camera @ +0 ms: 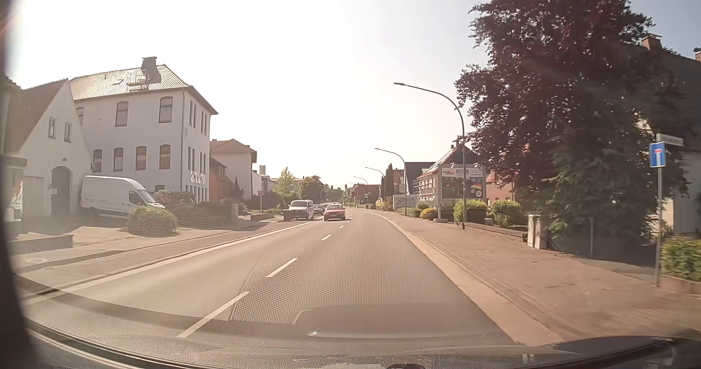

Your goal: Follow the waypoints while adhering to traffic rules and regulations

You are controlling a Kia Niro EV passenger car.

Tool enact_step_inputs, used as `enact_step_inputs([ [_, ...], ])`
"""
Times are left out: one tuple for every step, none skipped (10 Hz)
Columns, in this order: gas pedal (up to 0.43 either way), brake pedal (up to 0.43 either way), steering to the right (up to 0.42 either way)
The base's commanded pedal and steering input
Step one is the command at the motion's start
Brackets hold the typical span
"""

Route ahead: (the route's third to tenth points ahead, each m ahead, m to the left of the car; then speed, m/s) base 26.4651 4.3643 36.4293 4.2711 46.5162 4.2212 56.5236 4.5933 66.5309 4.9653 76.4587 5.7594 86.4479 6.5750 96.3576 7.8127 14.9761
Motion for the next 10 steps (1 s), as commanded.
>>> enact_step_inputs([
  [0.169, 0.0, -0.003],
  [0.169, 0.0, -0.004],
  [0.169, 0.0, -0.004],
  [0.169, 0.0, -0.004],
  [0.169, 0.0, -0.004],
  [0.169, 0.0, -0.004],
  [0.169, 0.0, -0.004],
  [0.169, 0.0, -0.004],
  [0.157, 0.0, -0.002],
  [0.157, 0.0, -0.002],
])
